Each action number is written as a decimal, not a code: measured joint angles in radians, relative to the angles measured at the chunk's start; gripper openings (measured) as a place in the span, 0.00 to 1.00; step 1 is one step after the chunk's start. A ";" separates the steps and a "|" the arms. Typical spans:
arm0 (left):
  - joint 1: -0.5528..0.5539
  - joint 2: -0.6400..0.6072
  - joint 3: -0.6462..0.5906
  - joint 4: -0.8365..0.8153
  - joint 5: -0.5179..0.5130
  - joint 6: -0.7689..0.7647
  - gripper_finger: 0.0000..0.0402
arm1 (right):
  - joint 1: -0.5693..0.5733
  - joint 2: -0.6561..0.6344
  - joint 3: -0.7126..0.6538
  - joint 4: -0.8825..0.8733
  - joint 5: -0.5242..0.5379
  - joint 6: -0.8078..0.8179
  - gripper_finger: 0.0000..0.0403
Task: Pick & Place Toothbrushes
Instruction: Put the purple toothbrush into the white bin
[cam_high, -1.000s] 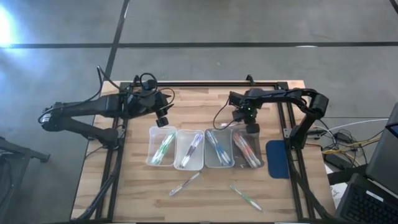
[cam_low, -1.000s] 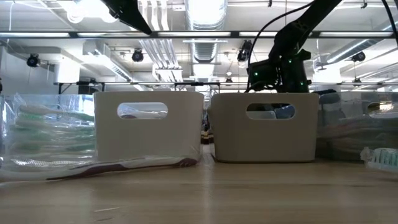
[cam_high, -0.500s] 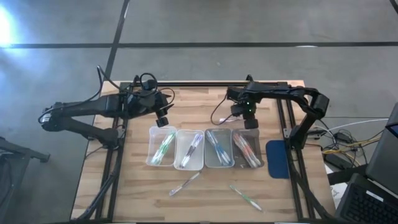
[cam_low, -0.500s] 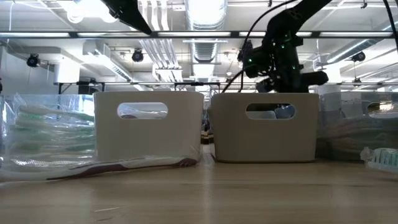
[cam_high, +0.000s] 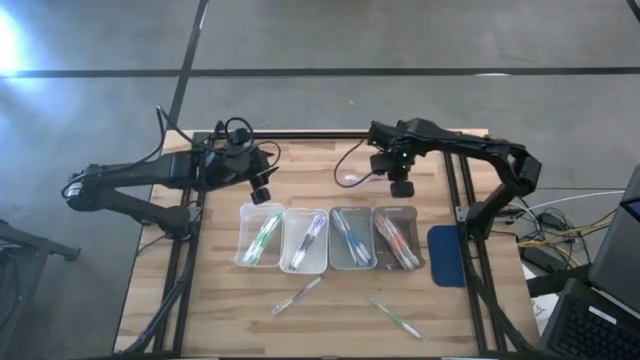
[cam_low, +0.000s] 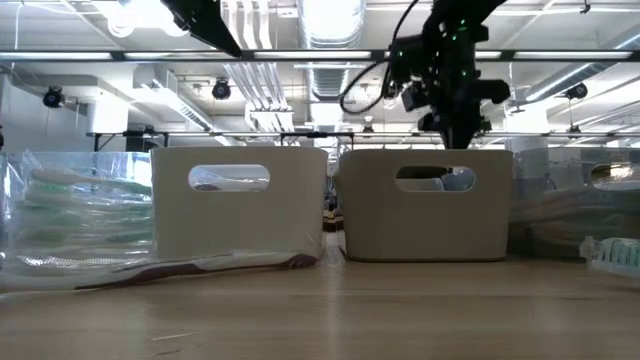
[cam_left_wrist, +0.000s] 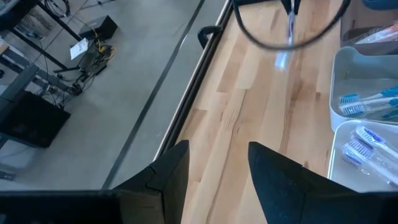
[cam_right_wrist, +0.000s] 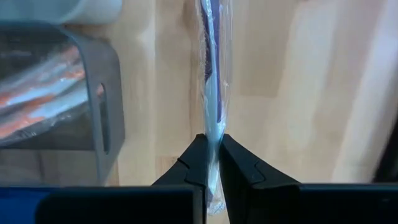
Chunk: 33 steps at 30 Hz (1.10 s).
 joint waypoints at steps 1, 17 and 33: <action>0.000 0.000 0.000 -0.009 0.000 -0.008 0.42 | 0.000 -0.014 0.004 0.000 -0.001 0.002 0.04; -0.001 0.000 0.000 -0.043 0.024 -0.142 0.42 | 0.048 -0.318 -0.023 0.131 -0.223 0.185 0.04; -0.081 -0.001 -0.352 0.588 0.179 -0.117 0.42 | 0.306 -0.633 -0.559 1.084 -0.280 0.300 0.04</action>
